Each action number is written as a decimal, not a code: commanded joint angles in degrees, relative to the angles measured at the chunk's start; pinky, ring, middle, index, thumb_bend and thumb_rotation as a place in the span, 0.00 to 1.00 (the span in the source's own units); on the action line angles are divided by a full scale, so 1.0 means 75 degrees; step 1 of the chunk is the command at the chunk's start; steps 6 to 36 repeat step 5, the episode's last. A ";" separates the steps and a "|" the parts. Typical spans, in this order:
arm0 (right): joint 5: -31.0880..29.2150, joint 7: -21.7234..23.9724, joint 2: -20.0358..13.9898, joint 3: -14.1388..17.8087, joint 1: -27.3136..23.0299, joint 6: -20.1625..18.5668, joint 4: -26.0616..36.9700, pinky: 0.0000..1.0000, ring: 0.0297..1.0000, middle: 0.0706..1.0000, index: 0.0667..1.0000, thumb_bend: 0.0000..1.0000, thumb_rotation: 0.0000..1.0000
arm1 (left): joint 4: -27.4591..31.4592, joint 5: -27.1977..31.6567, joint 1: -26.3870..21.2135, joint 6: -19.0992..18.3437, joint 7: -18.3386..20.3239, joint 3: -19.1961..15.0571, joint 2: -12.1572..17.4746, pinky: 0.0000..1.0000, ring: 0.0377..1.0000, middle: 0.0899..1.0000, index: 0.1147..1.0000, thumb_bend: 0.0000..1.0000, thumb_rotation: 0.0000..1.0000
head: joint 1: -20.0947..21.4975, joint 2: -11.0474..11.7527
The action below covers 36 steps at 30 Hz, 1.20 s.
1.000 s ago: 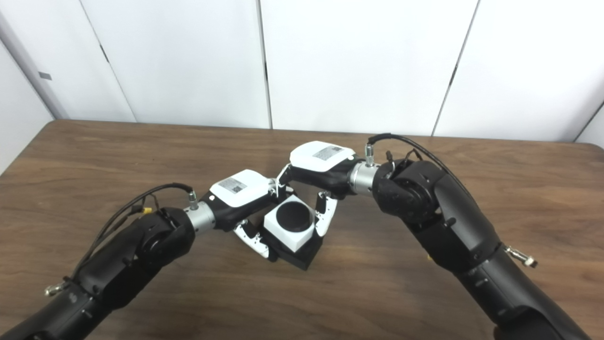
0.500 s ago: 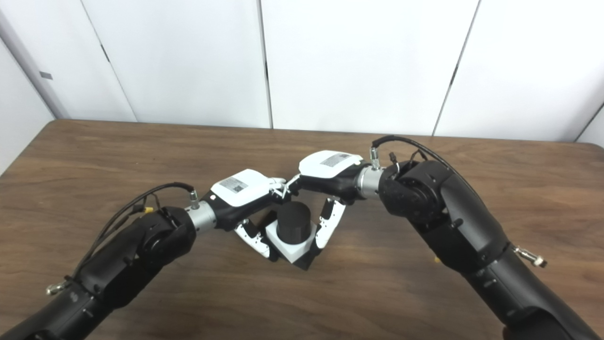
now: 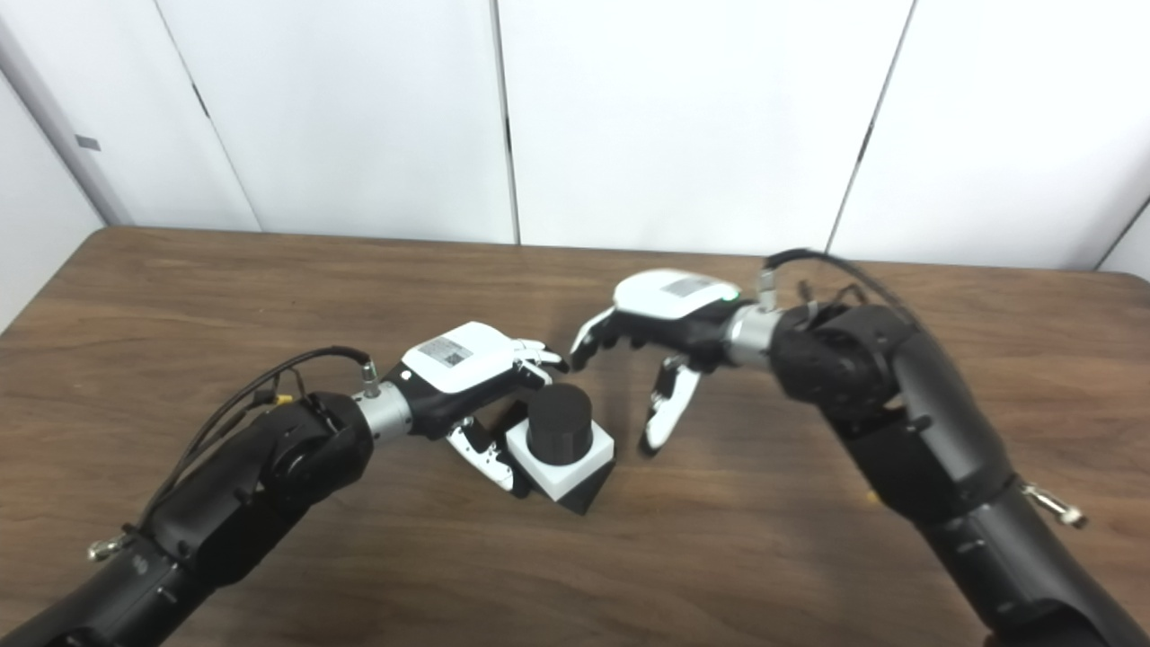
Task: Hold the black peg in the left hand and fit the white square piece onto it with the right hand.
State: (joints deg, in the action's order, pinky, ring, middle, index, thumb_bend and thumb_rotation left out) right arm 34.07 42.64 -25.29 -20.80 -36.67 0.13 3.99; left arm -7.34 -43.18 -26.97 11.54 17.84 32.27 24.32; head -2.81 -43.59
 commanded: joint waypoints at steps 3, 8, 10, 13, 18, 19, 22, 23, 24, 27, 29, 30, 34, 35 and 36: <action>-0.0258 -0.0593 -0.0153 0.0671 0.0002 -0.0241 0.0406 0.63 0.74 0.74 0.63 0.73 0.09 | -0.0100 -0.0362 0.0211 0.0004 0.0429 0.0264 0.0119 0.85 0.91 0.88 0.42 0.52 0.07 | 0.0003 0.0000; -0.0389 -0.0818 -0.0146 0.0998 0.0162 -0.0408 0.0495 0.61 0.73 0.74 0.62 0.73 0.08 | -0.0102 -0.0346 0.0198 0.0032 0.0445 0.0266 0.0134 0.85 0.91 0.88 0.43 0.52 0.08 | 0.0018 -0.0004; -0.0389 -0.0818 -0.0146 0.0998 0.0162 -0.0408 0.0495 0.61 0.73 0.74 0.62 0.73 0.08 | -0.0102 -0.0346 0.0198 0.0032 0.0445 0.0266 0.0134 0.85 0.91 0.88 0.43 0.52 0.08 | 0.0018 -0.0004; -0.0389 -0.0818 -0.0146 0.0998 0.0162 -0.0408 0.0495 0.61 0.73 0.74 0.62 0.73 0.08 | -0.0102 -0.0346 0.0198 0.0032 0.0445 0.0266 0.0134 0.85 0.91 0.88 0.43 0.52 0.08 | 0.0018 -0.0004; -0.0389 -0.0818 -0.0146 0.0998 0.0162 -0.0408 0.0495 0.61 0.73 0.74 0.62 0.73 0.08 | -0.0102 -0.0346 0.0198 0.0032 0.0445 0.0266 0.0134 0.85 0.91 0.88 0.43 0.52 0.08 | 0.0018 -0.0004; -0.0389 -0.0818 -0.0146 0.0998 0.0162 -0.0408 0.0495 0.61 0.73 0.74 0.62 0.73 0.08 | -0.0102 -0.0346 0.0198 0.0032 0.0445 0.0266 0.0134 0.85 0.91 0.88 0.43 0.52 0.08 | 0.0018 -0.0004; -0.0389 -0.0818 -0.0146 0.0998 0.0162 -0.0408 0.0495 0.61 0.73 0.74 0.62 0.73 0.08 | -0.0102 -0.0346 0.0198 0.0032 0.0445 0.0266 0.0134 0.85 0.91 0.88 0.43 0.52 0.08 | 0.0018 -0.0004; -0.0389 -0.0818 -0.0146 0.0998 0.0162 -0.0408 0.0495 0.61 0.73 0.74 0.62 0.73 0.08 | -0.0102 -0.0346 0.0198 0.0032 0.0445 0.0266 0.0134 0.85 0.91 0.88 0.43 0.52 0.08 | 0.0018 -0.0004; -0.0389 -0.0818 -0.0146 0.0998 0.0162 -0.0408 0.0495 0.61 0.73 0.74 0.62 0.73 0.08 | -0.0102 -0.0346 0.0198 0.0032 0.0445 0.0266 0.0134 0.85 0.91 0.88 0.43 0.52 0.08 | 0.0018 -0.0004; -0.0389 -0.0818 -0.0146 0.0998 0.0162 -0.0408 0.0495 0.61 0.73 0.74 0.62 0.73 0.08 | -0.0102 -0.0346 0.0198 0.0032 0.0445 0.0266 0.0134 0.85 0.91 0.88 0.43 0.52 0.08 | 0.0018 -0.0004; -0.0389 -0.0818 -0.0146 0.0998 0.0162 -0.0408 0.0495 0.61 0.73 0.74 0.62 0.73 0.08 | -0.0102 -0.0346 0.0198 0.0032 0.0445 0.0266 0.0134 0.85 0.91 0.88 0.43 0.52 0.08 | 0.0018 -0.0004; -0.0389 -0.0818 -0.0146 0.0998 0.0162 -0.0408 0.0495 0.61 0.73 0.74 0.62 0.73 0.08 | -0.0102 -0.0346 0.0198 0.0032 0.0445 0.0266 0.0134 0.85 0.91 0.88 0.43 0.52 0.08 | 0.0018 -0.0004; -0.0389 -0.0818 -0.0146 0.0998 0.0162 -0.0408 0.0495 0.61 0.73 0.74 0.62 0.73 0.08 | -0.0102 -0.0346 0.0198 0.0032 0.0445 0.0266 0.0134 0.85 0.91 0.88 0.43 0.52 0.08 | 0.0018 -0.0004; -0.0389 -0.0818 -0.0146 0.0998 0.0162 -0.0408 0.0495 0.61 0.73 0.74 0.62 0.73 0.08 | -0.0102 -0.0346 0.0198 0.0032 0.0445 0.0266 0.0134 0.85 0.91 0.88 0.43 0.52 0.08 | 0.0018 -0.0004; -0.0389 -0.0818 -0.0146 0.0998 0.0162 -0.0408 0.0495 0.61 0.73 0.74 0.62 0.73 0.08 | -0.0102 -0.0346 0.0198 0.0032 0.0445 0.0266 0.0134 0.85 0.91 0.88 0.43 0.52 0.08 | 0.0018 -0.0004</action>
